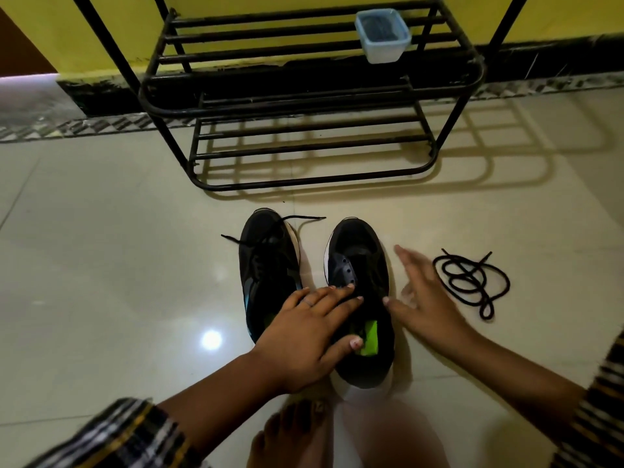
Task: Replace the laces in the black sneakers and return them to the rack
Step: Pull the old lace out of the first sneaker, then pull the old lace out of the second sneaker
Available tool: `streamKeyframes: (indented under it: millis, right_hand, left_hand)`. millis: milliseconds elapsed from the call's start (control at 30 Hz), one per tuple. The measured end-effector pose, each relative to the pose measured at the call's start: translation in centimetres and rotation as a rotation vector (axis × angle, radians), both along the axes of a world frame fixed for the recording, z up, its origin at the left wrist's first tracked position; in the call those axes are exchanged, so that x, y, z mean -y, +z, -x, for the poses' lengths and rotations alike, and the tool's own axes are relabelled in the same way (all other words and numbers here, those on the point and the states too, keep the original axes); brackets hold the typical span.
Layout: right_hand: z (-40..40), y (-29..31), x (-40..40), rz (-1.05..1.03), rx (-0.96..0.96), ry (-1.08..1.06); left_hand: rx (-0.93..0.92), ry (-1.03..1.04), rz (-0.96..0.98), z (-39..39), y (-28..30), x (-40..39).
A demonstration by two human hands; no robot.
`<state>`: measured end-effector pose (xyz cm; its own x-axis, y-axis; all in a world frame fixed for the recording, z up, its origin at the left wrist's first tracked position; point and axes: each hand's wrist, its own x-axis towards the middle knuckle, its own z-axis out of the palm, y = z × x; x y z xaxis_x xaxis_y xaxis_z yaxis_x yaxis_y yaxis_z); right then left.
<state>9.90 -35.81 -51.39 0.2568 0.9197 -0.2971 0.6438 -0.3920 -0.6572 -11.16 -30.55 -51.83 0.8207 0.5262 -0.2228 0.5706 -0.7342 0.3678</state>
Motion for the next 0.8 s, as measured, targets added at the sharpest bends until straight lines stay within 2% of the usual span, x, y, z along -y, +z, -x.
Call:
streamKeyframes:
  millis: [100,200,267,333,433,633,800]
  right_hand:
    - [1.5,-0.6,0.1,0.137,0.034,0.056]
    - [1.6,0.8,-0.1,0.070,0.009,0.081]
    - [2.1,0.8,0.0,0.133,0.104,0.190]
    - [2.8,0.0,-0.1,0.219,0.208,0.283]
    - [2.2,-1.1,-1.1,0.234,0.281,0.233]
    - [-1.1,-1.2,-4.5,0.276,0.313,0.045]
    - [-3.0,0.4,-5.2,0.148,0.283,-0.085]
  left_hand:
    - [0.159,0.123,-0.103,0.7,-0.3,-0.1]
    - [0.251,0.237,-0.265,1.8,-0.6,-0.4]
    - [0.296,0.374,-0.293,2.4,-0.6,-0.6]
    - [0.296,0.549,-0.231,3.1,-0.5,-0.7]
    - [0.284,0.700,-0.073,3.8,-0.7,-0.4]
    - [0.331,0.778,0.144,4.3,-0.6,0.9]
    - [0.322,0.735,0.163,4.2,-0.3,2.0]
